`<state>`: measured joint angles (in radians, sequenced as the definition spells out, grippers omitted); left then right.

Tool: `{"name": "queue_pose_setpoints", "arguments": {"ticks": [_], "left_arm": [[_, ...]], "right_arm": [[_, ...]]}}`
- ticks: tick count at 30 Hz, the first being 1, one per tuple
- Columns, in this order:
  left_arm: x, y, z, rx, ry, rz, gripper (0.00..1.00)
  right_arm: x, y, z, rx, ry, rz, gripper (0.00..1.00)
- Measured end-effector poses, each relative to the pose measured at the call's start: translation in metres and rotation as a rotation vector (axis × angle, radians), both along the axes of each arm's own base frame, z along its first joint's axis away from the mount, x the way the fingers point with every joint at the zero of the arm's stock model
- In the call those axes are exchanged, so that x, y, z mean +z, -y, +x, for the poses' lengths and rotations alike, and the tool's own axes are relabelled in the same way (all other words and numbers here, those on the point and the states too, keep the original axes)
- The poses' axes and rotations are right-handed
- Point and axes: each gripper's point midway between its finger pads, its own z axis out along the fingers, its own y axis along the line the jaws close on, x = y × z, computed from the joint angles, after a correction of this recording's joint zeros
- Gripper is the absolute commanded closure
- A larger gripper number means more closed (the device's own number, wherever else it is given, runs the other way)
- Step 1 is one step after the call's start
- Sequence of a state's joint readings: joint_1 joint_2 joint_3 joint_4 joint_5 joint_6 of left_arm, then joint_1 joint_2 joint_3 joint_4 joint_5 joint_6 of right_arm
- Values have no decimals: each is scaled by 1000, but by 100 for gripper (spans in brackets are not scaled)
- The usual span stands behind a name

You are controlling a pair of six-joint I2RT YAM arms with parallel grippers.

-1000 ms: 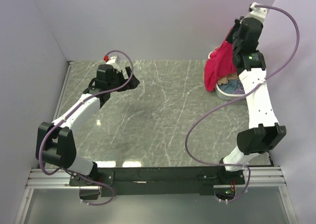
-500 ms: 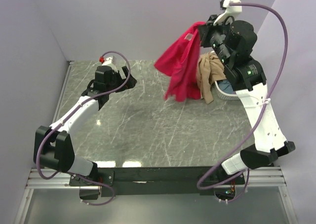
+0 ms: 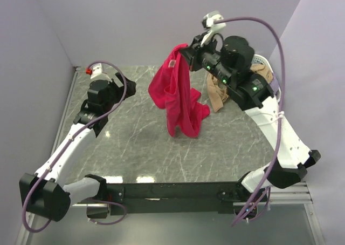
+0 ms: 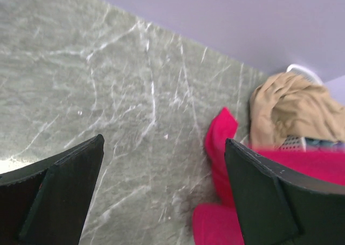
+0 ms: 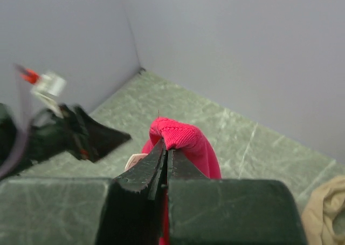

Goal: Fold and stack the t-shirts
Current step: Move the tshirt to the center of the board

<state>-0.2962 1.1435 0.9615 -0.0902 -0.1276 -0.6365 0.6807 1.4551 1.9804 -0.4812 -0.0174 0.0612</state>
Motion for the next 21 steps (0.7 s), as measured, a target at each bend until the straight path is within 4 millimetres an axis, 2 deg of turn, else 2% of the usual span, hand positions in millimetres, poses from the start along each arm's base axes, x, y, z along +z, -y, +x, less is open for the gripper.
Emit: {"name": "queue_pose_setpoints", "arguments": {"ticks": [3,4,6,8,11,13,16,21], "left_arm": [[15,-3,-4,10,43,-14,1],[16,-3,-4,9,48,-16,1],[14,0,-2,1,43,-17,1],[7,4,0,-19,25,-16,0],[-8,13,4,-56,-15,-17,0],[-18,19,7,-83,-39,-18,1],[-32,27,10,-124,-76,-21,1],[-50,34,13,-154,-124,-17,1]], "right_arm": [[-32,-4,13,-29,-50,-30,97],[-51,-6,19,-45,-83,-54,81],[-91,-10,32,-76,-157,-102,84],[-134,-12,46,-114,-229,-165,52],[-186,-10,65,-186,-317,-237,31],[-209,-2,77,-244,-358,-272,23],[-228,26,96,-349,-401,-296,21],[-227,94,129,-530,-423,-246,19]]}}
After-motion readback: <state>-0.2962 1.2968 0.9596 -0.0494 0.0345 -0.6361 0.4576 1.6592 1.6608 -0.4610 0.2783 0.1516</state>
